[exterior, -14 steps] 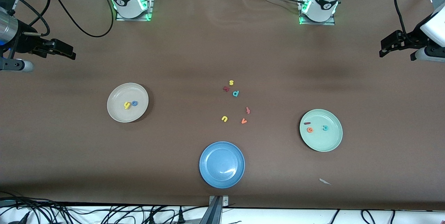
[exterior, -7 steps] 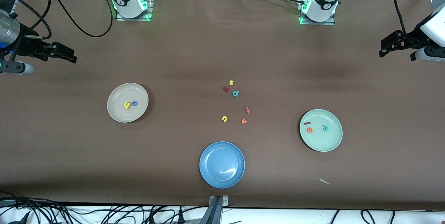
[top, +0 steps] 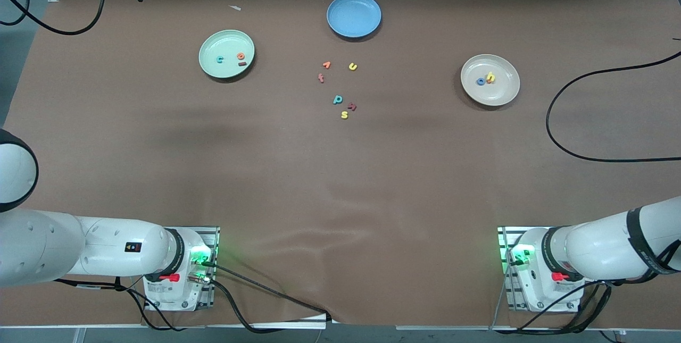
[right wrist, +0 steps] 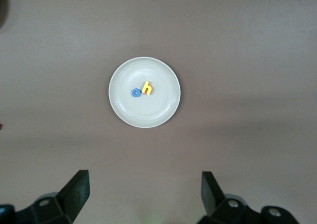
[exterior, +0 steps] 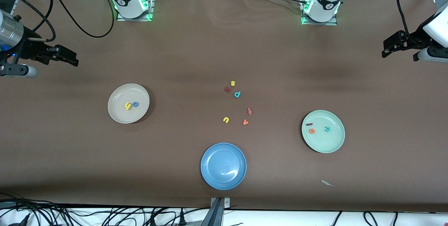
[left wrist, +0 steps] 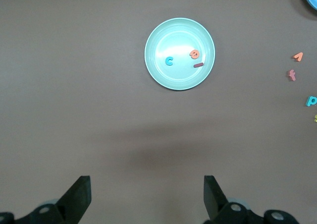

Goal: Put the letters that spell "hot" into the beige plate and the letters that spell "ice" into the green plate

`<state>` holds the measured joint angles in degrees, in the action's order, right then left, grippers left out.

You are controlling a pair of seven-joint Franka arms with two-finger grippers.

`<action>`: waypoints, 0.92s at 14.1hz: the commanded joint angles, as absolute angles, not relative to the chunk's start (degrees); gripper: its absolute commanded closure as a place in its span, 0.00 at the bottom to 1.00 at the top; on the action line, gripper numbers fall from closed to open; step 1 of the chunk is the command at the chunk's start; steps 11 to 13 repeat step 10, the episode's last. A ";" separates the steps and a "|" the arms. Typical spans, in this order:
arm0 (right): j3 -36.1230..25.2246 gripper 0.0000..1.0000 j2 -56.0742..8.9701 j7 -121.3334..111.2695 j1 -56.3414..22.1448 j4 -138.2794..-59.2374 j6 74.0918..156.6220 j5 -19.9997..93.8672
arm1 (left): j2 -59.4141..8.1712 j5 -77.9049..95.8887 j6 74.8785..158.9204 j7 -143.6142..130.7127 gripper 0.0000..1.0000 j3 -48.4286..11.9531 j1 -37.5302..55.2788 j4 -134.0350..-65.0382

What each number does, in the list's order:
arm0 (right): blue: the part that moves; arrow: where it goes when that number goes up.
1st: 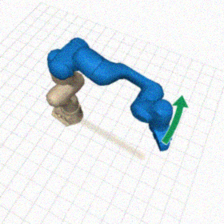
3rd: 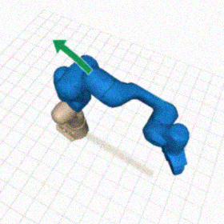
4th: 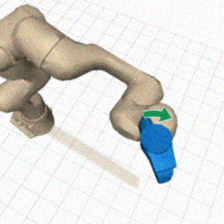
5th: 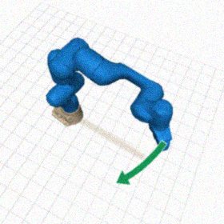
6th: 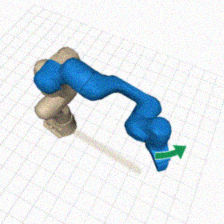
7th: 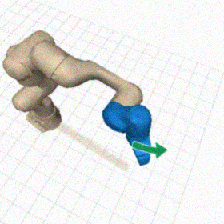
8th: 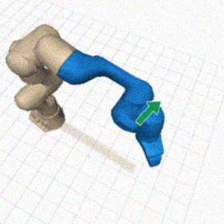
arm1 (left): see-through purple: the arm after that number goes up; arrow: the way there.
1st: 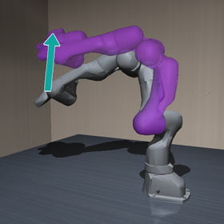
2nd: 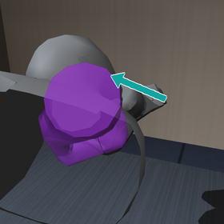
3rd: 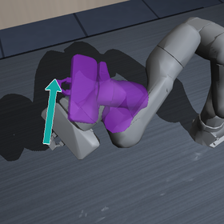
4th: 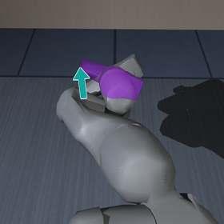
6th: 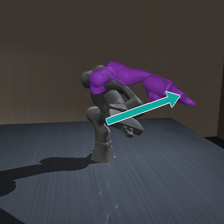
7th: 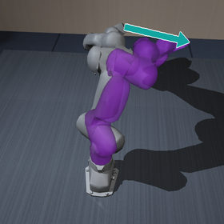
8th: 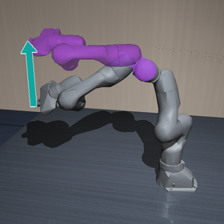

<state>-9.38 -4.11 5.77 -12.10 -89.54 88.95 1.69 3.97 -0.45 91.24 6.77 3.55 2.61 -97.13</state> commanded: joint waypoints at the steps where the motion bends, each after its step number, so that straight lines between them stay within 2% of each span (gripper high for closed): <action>1: -9.23 0.00 -4.13 4.83 -12.91 -89.82 89.82 0.62 | 3.43 0.53 90.27 7.30 0.00 3.52 2.64 -95.89; 13: -8.96 0.00 -4.83 4.92 -13.10 -90.17 90.97 0.35 | 3.43 -0.09 90.26 7.21 0.00 3.43 3.25 -95.89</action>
